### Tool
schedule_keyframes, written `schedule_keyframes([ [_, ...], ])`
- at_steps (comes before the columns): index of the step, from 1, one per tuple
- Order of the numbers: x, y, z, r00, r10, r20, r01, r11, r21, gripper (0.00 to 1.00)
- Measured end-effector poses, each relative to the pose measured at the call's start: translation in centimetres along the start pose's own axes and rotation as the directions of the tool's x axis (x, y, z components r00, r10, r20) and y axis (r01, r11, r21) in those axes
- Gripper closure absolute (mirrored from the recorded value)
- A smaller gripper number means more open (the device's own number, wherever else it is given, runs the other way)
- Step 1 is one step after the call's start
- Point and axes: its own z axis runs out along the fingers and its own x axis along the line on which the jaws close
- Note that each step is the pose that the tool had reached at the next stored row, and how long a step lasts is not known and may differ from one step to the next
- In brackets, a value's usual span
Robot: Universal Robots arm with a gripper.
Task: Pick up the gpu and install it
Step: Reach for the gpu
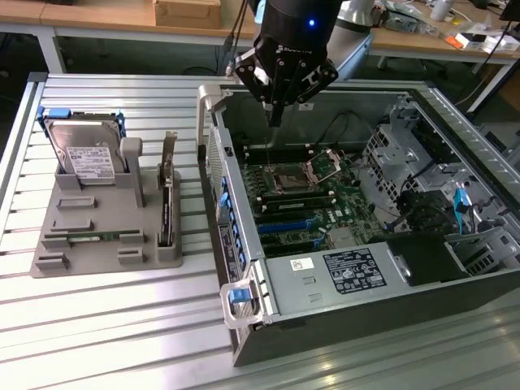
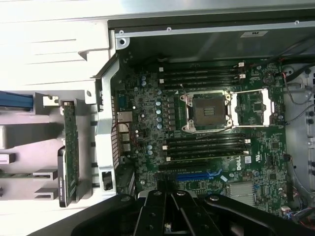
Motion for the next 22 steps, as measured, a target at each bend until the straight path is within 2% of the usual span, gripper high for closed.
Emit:
schedule_keyframes([
  [13,0.7,-0.05,-0.02,1.0,0.0,0.0,0.0,1.0,0.0,0.89],
  [14,1.6,-0.12,-0.04,1.0,0.0,0.0,0.0,1.0,0.0,0.89],
  [22,2.2,-0.17,-0.06,1.0,0.0,0.0001,0.0,1.0,0.0,0.89],
])
